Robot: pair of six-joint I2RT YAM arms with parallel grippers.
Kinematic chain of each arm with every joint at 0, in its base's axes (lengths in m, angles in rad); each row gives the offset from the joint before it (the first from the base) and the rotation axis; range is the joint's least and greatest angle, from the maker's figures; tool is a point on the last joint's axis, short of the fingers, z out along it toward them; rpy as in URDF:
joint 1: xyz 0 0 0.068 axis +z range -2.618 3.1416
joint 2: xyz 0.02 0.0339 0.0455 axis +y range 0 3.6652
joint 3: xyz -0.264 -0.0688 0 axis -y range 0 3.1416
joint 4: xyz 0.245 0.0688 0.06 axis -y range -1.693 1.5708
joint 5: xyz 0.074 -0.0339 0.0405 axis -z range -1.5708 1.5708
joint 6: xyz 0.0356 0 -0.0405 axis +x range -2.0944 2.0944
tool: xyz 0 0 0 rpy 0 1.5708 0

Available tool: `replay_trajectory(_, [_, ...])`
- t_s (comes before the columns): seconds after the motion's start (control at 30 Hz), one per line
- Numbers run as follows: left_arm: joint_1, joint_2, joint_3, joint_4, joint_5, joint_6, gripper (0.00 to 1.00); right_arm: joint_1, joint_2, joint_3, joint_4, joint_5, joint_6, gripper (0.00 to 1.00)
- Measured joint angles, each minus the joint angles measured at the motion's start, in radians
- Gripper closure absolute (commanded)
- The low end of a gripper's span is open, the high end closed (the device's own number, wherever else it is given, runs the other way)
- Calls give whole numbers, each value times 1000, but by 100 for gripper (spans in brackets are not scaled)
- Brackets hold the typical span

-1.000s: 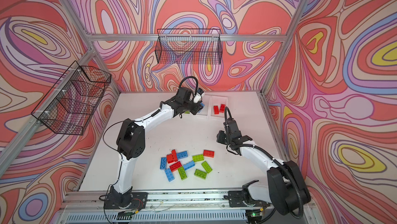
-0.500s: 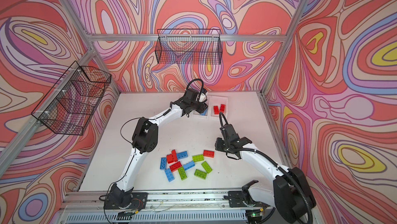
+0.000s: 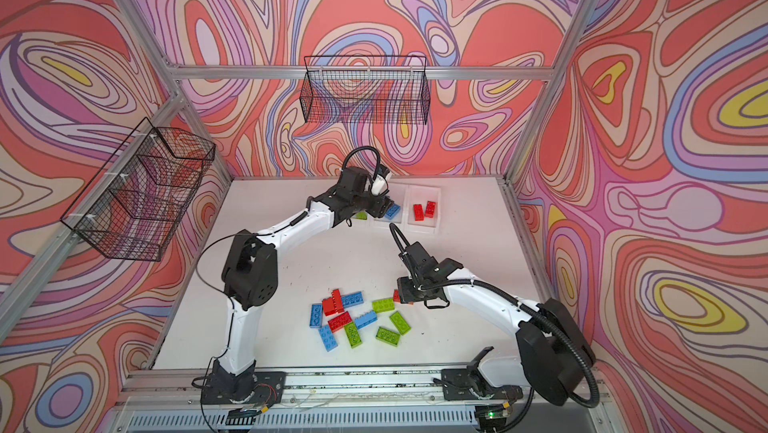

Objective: Sort the legos into containers by color
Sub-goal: 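Place the blue brick in the middle bin while the right reaches a red brick, then grasp the red brick with the right gripper while the left withdraws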

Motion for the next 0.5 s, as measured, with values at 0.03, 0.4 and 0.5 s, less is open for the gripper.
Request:
replay_trajectory(0.03, [5,-50,-38,14,-4,6,30,7,3,5,-11,8,-8,37])
replay_trajectory(0.4, [108,-315,-368,100,-18,10,31,72,132,97,-105,101,-61,35])
replay_trajectory(0.5, [117,-325,-421,97,-19,10,31,82,171,116,-118,115,-64,35])
